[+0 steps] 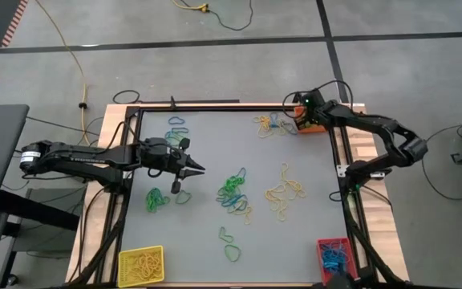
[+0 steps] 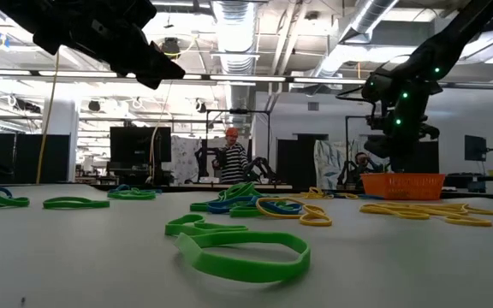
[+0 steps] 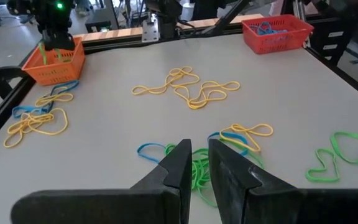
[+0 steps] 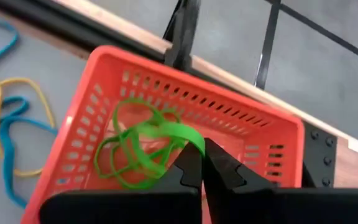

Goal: Sort rubber bands into baskets
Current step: Put the green rubber band into the orange bin

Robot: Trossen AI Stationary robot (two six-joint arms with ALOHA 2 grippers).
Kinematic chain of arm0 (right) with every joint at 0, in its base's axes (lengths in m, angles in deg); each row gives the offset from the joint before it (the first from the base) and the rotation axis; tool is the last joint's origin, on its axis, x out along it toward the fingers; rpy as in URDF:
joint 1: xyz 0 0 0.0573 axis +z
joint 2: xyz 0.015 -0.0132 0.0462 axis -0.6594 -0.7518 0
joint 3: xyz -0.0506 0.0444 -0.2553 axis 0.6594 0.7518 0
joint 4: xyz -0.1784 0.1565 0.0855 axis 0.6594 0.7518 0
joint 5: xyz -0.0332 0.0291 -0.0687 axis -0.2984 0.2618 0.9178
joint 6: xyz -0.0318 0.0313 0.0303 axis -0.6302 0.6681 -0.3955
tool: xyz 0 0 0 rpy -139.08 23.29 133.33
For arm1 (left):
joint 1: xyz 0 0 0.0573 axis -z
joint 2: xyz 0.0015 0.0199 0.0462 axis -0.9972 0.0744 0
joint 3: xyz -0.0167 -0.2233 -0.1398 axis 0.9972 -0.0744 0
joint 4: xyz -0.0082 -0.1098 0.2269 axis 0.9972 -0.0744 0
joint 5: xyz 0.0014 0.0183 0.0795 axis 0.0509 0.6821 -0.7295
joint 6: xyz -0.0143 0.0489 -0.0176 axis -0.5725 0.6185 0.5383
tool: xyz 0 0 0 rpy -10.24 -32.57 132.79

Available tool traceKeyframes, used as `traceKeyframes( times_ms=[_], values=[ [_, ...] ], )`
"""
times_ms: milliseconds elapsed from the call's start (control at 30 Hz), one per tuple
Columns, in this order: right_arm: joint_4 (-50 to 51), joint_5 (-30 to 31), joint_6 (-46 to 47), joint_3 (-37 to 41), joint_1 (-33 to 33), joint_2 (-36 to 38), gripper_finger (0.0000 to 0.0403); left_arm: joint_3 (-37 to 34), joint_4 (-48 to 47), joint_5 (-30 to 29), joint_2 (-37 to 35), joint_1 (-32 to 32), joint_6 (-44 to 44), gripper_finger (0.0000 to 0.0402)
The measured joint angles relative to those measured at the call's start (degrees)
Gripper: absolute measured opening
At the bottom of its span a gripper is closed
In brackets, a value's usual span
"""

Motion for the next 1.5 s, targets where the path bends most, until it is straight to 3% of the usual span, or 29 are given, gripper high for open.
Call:
traceKeyframes(
  times_ms=[233, 567, 667, 767, 900, 1033, 1100, 1267, 1500],
  values=[
    [0.2, -0.1, 0.5, 0.0, 0.0, 0.0, 0.0071, 0.0, -0.1, 0.0, 0.0, 0.0, -0.7, 0.0045],
    [-0.5, -0.8, 4.4, 0.0, 0.2, 1.4, 0.0225, 0.0, -1.8, 0.0, 0.0, 0.0, -1.7, 0.0045],
    [-0.7, -1.4, 5.3, 0.0, 0.3, 3.9, 0.0254, 0.0, -1.8, 0.0, 0.0, 0.0, -1.7, 0.0045],
    [-0.7, -6.1, 5.3, 0.0, 0.4, 7.4, 0.0261, 0.0, -1.9, 0.0, 0.0, 0.0, -1.8, 0.0045],
    [-0.5, -19.7, 4.4, 0.0, 2.5, 11.9, 0.026, 0.0, -1.9, 0.0, 0.0, 0.0, -1.8, 0.0045],
    [0.2, -34.7, 2.4, 0.0, 9.9, 13.7, 0.026, 0.0, -3.2, 0.0, 0.0, 0.0, -1.9, 0.0045],
    [-0.1, -38.3, 2.2, 0.0, 15.9, 13.6, 0.0259, 0.0, -4.9, 0.1, 0.0, 0.0, -1.8, 0.0045],
    [-5.7, -36.5, 1.9, 0.1, 33.1, 9.6, 0.0259, 0.0, -9.2, 0.1, 0.0, 0.0, -1.8, 0.0045],
    [-29.2, -31.3, 1.0, 0.1, 48.9, -1.4, 0.0259, 0.0, -11.3, -2.2, 0.0, 0.0, -3.7, 0.0045]
  ],
)
